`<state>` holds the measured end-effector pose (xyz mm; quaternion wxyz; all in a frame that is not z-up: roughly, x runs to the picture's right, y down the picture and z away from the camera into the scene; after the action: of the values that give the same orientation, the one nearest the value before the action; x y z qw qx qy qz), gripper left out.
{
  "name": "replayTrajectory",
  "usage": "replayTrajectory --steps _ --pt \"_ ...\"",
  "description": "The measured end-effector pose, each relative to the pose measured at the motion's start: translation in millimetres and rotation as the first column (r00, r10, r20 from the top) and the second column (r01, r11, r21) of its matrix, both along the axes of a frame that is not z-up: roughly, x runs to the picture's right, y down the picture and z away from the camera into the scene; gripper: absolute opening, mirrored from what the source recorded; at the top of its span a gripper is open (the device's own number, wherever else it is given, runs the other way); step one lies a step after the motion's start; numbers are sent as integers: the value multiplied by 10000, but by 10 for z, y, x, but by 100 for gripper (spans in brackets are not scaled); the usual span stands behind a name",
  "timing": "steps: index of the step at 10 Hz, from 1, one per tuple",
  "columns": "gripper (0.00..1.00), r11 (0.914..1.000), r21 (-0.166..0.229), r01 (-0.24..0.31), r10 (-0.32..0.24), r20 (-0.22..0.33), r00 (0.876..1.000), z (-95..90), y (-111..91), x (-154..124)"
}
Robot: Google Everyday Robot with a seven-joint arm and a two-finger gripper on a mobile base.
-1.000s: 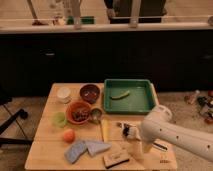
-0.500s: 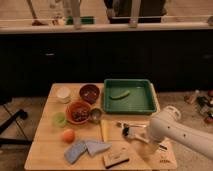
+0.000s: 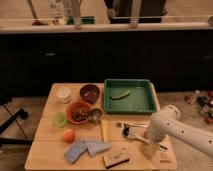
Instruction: Wipe purple bowl with brush
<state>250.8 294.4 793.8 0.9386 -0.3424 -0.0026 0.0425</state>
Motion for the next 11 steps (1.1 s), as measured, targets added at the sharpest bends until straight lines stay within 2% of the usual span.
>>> replayTrajectory --steps 1,3,4,9,11 --pt "78 10000 -72 -16 16 -57 10000 5 19 19" --pt "63 10000 -73 -32 31 -89 10000 10 26 22" --pt "49 10000 -19 -24 24 -66 10000 15 21 11" --pt "3 10000 41 -43 43 17 10000 10 -8 -8" --pt "0 10000 67 -56 56 86 9999 13 -12 -5"
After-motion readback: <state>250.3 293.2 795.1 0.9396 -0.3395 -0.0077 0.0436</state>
